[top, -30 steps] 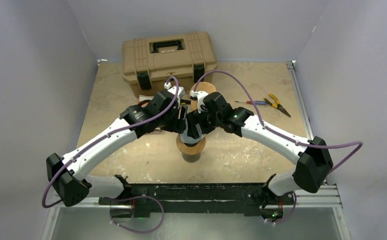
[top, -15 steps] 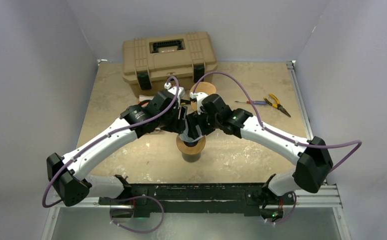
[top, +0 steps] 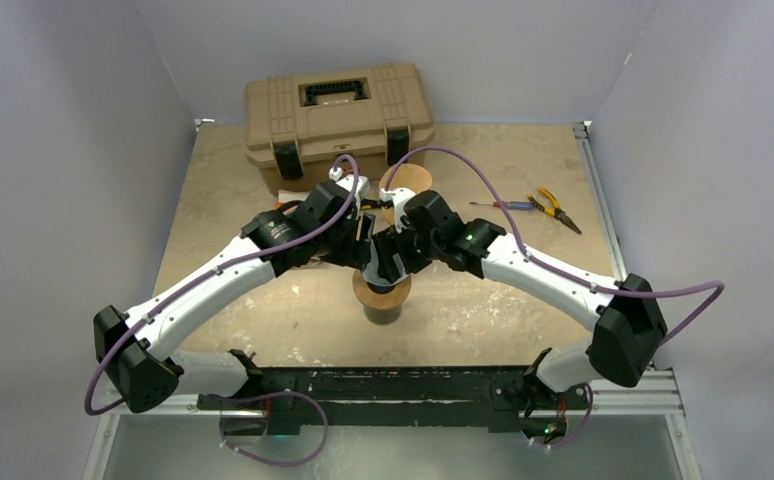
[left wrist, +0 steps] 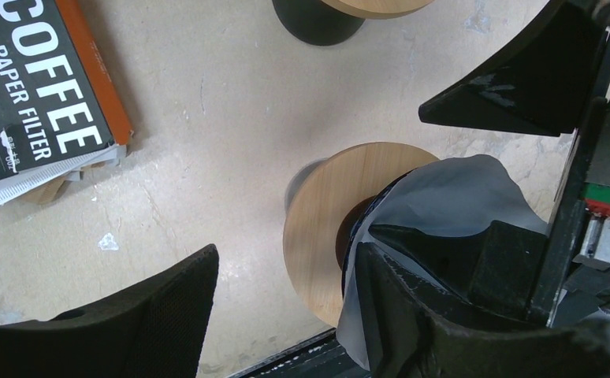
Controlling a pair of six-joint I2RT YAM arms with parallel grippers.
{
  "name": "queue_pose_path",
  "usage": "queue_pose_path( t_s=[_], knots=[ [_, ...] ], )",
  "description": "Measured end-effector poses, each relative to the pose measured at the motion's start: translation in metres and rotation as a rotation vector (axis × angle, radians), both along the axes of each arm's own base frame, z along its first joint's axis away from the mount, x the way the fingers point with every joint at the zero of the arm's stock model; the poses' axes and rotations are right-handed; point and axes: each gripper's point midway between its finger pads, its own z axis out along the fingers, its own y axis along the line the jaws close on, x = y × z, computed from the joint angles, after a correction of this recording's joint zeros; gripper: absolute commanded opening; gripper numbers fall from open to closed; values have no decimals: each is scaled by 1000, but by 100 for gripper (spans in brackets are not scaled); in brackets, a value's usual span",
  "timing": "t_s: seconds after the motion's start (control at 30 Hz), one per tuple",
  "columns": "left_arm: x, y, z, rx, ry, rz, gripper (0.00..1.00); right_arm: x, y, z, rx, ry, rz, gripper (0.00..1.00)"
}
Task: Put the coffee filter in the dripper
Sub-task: Place the coffee filter in the coffee dripper.
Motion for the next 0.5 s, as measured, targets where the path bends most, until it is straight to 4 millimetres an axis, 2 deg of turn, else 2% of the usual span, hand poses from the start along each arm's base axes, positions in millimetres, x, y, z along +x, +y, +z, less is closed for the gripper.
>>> queue_pose_path(
  t_s=[0.5],
  knots=[
    [-3,0,0,-5,12,-10,64,-8,0,0,8,40,33,91]
  ],
)
